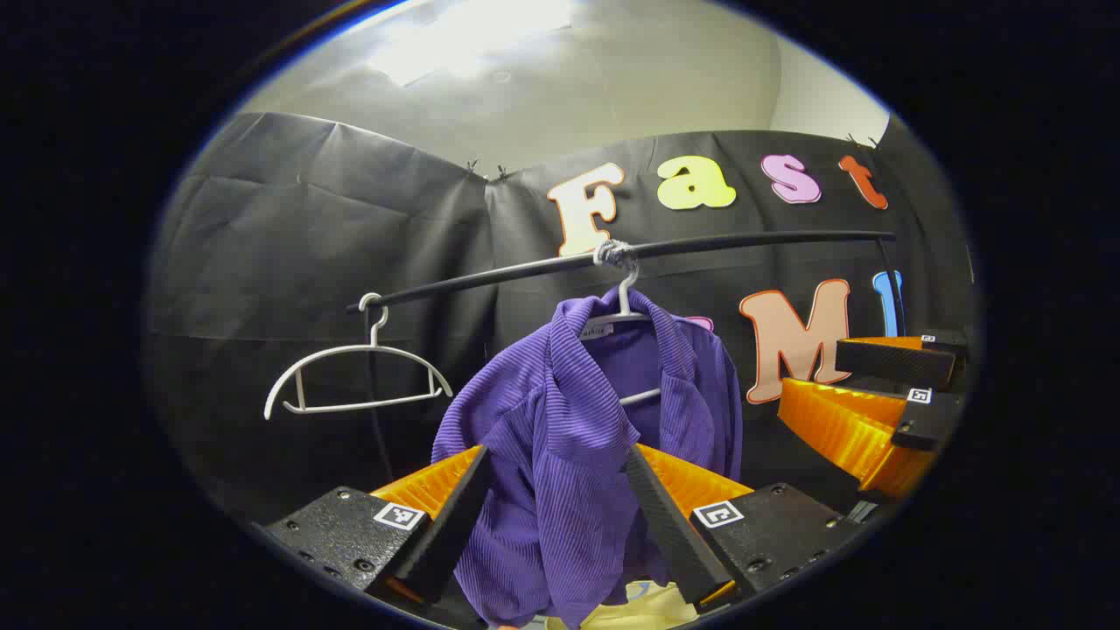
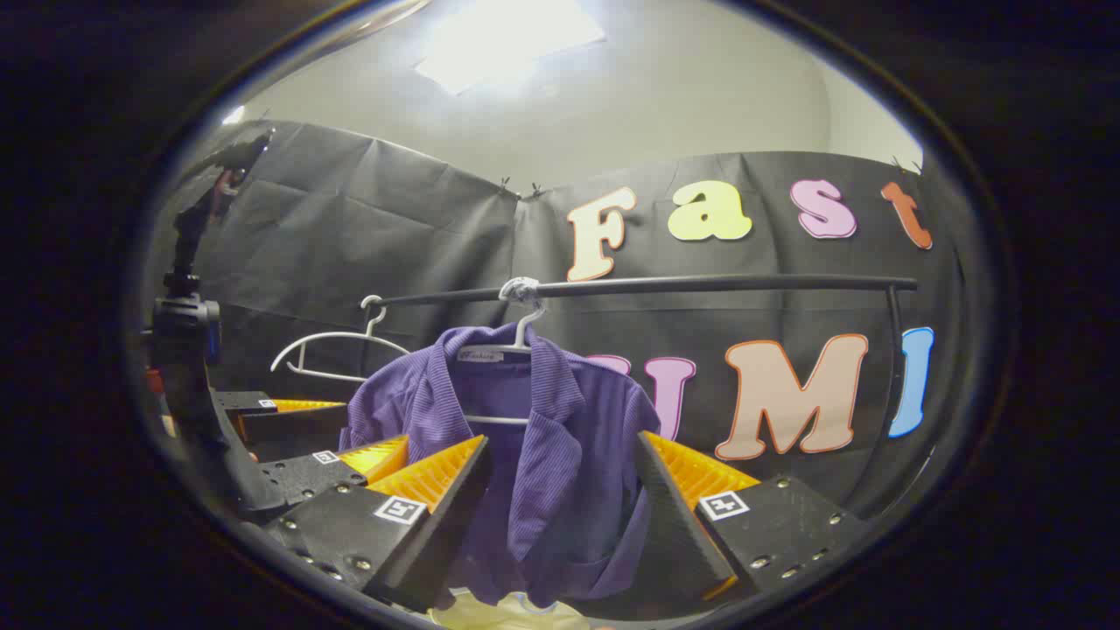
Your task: Grasp the clothes on the hanger with both hands and then place them into the laundry hamper below.
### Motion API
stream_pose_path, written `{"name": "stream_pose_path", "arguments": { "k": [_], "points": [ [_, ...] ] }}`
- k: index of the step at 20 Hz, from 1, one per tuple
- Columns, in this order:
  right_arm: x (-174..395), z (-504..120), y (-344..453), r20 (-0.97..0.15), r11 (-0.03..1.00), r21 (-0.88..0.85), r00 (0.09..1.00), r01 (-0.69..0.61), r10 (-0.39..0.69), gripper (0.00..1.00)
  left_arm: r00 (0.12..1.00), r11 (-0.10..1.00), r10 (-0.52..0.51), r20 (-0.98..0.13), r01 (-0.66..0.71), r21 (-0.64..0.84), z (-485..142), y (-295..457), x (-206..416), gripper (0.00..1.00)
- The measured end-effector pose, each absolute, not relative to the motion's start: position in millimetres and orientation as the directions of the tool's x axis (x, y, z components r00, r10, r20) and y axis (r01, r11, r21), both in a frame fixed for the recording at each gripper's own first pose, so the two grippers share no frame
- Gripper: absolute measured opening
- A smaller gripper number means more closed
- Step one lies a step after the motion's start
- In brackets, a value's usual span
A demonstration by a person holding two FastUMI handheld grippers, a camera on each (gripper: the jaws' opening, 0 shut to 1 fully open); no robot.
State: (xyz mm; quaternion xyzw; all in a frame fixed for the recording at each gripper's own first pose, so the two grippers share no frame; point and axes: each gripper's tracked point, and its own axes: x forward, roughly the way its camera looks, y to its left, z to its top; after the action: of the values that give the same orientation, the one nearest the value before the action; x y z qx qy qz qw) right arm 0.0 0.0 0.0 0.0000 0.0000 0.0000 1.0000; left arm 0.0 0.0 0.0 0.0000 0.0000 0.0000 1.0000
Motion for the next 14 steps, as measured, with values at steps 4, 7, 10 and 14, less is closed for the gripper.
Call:
{"name": "stream_pose_path", "arguments": {
  "k": [4, 7, 10, 14],
  "points": [
    [1, -2, -1, -0.006, 1.000, -0.024, 1.000, -0.009, 0.009, 0.96, 1.000, 1.000, 0.007, -0.025, -0.007, -0.005, -9, 2, 9, 0.94],
    [3, -5, -1, -0.017, 1.000, -0.026, 1.000, -0.014, 0.014, 0.98, 0.999, 1.000, 0.004, -0.040, -0.005, -0.009, -16, 0, 13, 0.94],
    [7, -7, 1, -0.020, 1.000, -0.015, 1.000, -0.018, 0.018, 0.97, 0.998, 1.000, 0.007, -0.057, -0.008, -0.011, -24, 2, 23, 0.94],
    [14, -9, -3, -0.022, 1.000, -0.013, 1.000, -0.012, 0.012, 0.97, 0.997, 1.000, 0.014, -0.073, -0.015, -0.004, -32, 6, 31, 0.94]
  ]
}}
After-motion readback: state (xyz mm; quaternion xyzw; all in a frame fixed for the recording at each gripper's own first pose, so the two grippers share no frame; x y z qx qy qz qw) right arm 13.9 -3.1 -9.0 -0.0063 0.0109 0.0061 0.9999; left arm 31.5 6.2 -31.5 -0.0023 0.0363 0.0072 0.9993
